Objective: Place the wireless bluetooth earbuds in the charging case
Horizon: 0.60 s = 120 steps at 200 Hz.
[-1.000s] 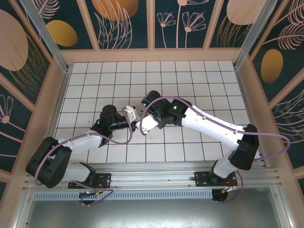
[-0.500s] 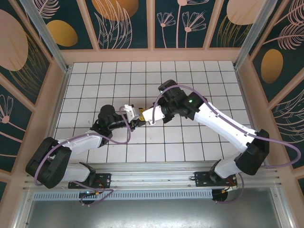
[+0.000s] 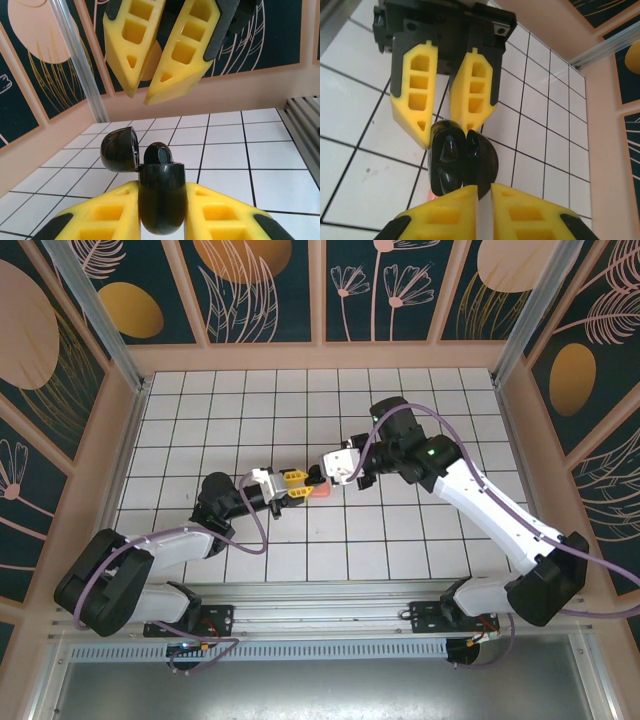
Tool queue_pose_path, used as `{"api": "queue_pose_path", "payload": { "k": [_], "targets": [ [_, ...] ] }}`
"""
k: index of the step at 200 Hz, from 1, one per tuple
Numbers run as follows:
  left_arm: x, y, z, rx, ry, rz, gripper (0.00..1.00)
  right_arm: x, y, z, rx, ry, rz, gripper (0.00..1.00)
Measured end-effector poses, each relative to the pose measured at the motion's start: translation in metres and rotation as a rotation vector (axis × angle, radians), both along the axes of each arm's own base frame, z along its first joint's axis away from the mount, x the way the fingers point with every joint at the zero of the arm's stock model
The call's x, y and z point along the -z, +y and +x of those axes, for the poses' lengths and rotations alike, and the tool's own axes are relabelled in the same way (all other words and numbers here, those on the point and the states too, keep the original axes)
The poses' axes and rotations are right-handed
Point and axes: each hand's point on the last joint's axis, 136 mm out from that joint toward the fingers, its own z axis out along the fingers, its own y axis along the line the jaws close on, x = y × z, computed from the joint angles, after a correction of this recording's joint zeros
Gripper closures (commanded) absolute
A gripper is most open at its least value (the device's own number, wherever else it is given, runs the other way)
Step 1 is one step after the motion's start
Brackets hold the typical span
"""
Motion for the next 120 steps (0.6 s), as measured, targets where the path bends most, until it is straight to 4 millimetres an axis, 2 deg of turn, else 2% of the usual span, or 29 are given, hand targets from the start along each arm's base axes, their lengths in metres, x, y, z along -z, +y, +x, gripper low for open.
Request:
{"api": "queue_pose_path", "payload": {
  "k": [42, 74, 100, 120],
  "targets": [
    [-0.007, 0.000, -0.001, 0.010, 0.011, -0.039, 0.77, -0.001, -0.011, -0.001, 0.046, 0.133, 0.161, 0.66],
    [-0.011, -0.001, -0.005, 0.040, 0.035, -0.072, 0.77, -0.002, -0.022, 0.005, 0.087, 0.245, 0.270, 0.53],
    [-0.015, -0.002, -0.008, 0.058, 0.039, -0.090, 0.77, -0.011, -0.020, 0.005, 0.082, 0.294, 0.328, 0.46],
    [-0.018, -0.002, -0.010, 0.071, 0.041, -0.098, 0.77, -0.017, -0.015, 0.004, 0.055, 0.322, 0.364, 0.44]
  ]
}}
